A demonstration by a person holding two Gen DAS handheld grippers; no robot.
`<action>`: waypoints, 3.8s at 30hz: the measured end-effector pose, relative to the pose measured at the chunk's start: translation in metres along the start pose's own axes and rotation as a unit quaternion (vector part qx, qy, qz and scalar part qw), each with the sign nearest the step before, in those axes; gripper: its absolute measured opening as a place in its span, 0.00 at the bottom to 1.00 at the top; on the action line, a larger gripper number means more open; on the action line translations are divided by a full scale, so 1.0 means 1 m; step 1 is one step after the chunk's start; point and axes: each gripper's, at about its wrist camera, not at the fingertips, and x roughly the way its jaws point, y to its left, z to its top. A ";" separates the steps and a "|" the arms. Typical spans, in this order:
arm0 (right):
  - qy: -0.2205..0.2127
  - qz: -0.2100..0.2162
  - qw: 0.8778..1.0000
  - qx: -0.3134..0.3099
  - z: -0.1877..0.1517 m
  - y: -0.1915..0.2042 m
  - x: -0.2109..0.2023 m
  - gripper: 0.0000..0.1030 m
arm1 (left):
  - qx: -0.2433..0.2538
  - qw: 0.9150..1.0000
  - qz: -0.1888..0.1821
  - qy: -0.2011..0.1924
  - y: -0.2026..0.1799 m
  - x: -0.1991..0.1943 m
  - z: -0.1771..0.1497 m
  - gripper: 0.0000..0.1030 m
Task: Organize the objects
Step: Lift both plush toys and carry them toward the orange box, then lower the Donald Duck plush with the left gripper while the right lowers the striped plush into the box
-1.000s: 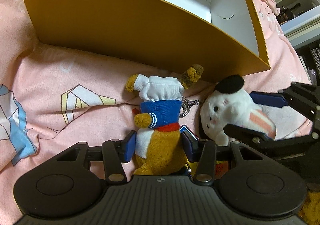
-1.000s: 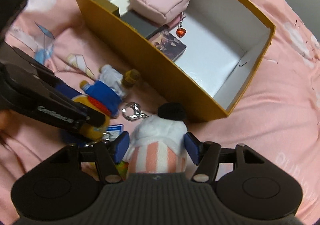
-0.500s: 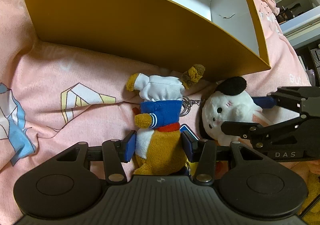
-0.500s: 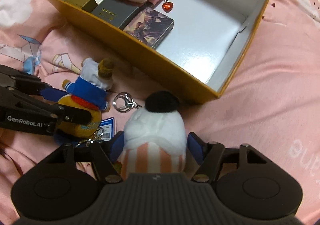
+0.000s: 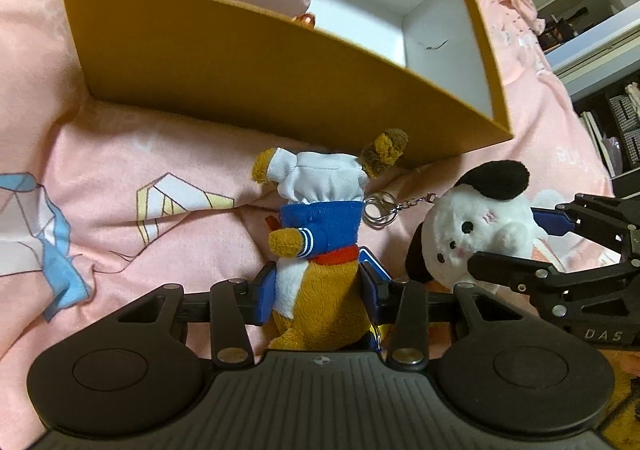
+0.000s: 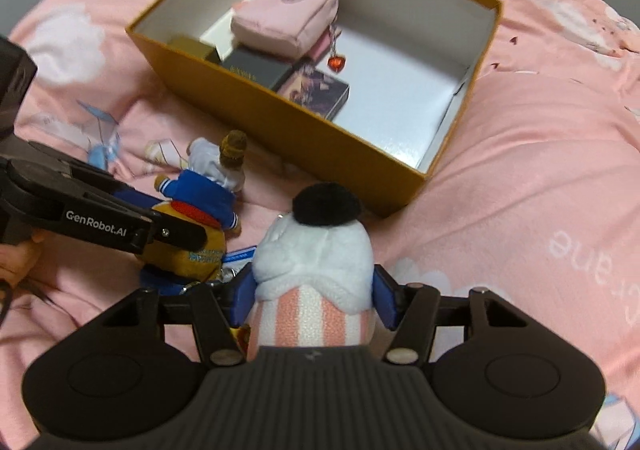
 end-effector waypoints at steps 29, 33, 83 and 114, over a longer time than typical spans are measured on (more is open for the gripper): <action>-0.247 0.039 0.957 0.147 0.050 -0.033 -0.089 0.59 | 0.036 0.985 -0.081 -0.148 -0.038 -0.127 0.095 0.47; -0.251 0.035 0.951 0.178 0.071 -0.050 -0.069 0.59 | 0.050 0.989 -0.059 -0.128 -0.048 -0.100 0.128 0.47; -0.154 -0.040 0.987 0.001 0.149 -0.075 0.053 0.65 | 0.150 0.988 0.000 -0.036 -0.042 0.008 0.203 0.54; -0.039 -0.069 0.972 -0.221 0.139 -0.040 0.088 0.36 | 0.297 0.948 0.106 -0.039 -0.075 0.049 0.165 0.41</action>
